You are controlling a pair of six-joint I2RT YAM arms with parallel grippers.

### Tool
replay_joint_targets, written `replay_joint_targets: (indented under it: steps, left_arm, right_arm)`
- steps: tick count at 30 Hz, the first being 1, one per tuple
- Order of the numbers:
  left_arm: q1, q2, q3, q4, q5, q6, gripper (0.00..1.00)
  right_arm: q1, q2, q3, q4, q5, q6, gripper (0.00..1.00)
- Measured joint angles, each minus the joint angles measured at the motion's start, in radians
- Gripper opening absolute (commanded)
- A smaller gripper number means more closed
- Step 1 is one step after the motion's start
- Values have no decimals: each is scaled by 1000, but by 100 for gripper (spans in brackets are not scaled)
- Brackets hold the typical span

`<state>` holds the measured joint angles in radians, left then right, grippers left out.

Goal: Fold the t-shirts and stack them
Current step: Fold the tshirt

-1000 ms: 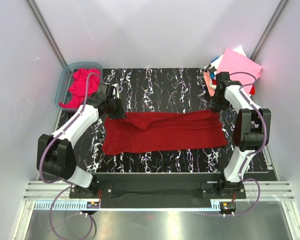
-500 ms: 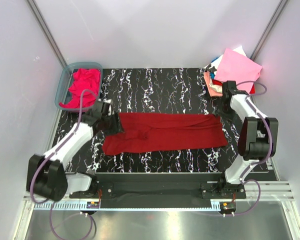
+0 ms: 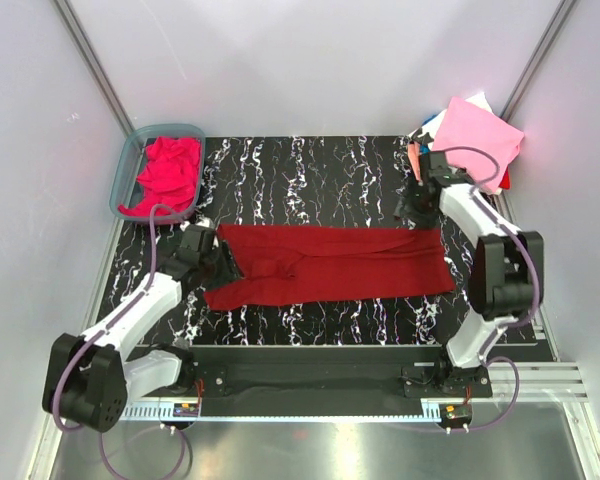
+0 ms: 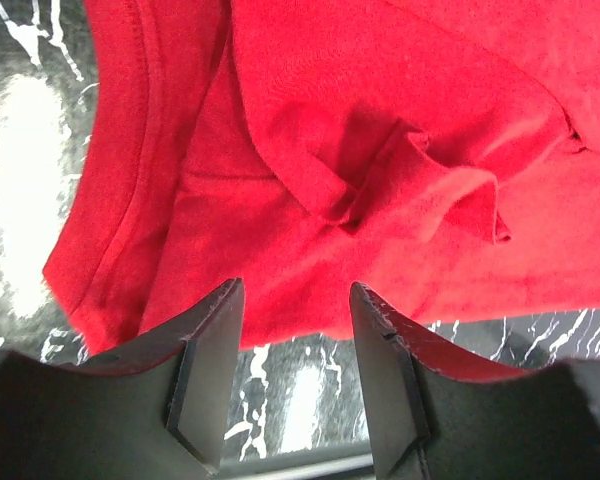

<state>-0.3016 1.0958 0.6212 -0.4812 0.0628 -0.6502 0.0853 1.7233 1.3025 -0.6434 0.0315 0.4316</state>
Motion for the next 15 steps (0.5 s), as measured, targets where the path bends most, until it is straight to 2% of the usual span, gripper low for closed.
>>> replay_joint_targets:
  steps: [7, 11, 15]
  left_arm:
    - [-11, 129, -10, 73, -8, -21, 48]
    - [-12, 259, 13, 102, -9, -23, 47]
    - [-11, 415, 153, 113, -14, -11, 45]
  right_arm:
    - [47, 184, 57, 0, -53, -28, 55]
    - [43, 190, -13, 8, -57, -28, 54]
    - [49, 136, -97, 37, -84, -20, 48]
